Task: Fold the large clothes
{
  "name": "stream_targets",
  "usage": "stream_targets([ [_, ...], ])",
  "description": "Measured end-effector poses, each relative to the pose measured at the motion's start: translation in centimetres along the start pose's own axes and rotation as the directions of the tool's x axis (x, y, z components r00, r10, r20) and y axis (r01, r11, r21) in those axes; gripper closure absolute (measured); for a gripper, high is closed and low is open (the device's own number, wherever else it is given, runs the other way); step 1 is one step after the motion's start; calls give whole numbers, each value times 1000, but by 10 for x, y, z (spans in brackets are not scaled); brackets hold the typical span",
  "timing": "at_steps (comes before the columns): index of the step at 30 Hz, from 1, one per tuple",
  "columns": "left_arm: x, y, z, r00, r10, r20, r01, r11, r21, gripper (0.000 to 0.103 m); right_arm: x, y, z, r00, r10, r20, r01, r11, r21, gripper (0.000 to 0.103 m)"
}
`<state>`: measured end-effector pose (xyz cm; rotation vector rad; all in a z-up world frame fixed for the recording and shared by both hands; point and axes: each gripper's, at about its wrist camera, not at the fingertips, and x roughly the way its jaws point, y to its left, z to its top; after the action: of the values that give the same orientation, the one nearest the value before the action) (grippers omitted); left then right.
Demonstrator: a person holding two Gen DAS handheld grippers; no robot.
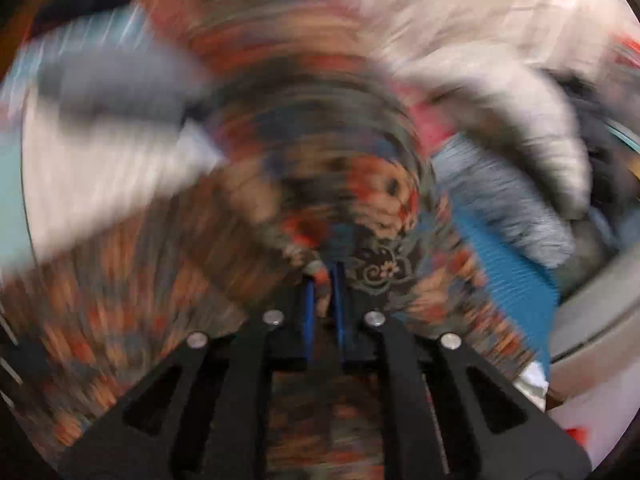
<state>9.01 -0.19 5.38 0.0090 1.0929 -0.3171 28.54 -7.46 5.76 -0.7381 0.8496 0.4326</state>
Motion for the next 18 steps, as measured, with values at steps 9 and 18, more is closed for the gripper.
stream_targets([
  [9, 2, 39, 5, 999, 34, 2, -34, 997, -67, 89, -71, -98, -63, 966, 77, 246, -175, 896, 408, 38],
  [18, 9, 60, 53, 996, 57, 62, -46, 986, -163, 89, 42, -262, -128, 979, 197, 43, -127, 435, 892, 89],
])
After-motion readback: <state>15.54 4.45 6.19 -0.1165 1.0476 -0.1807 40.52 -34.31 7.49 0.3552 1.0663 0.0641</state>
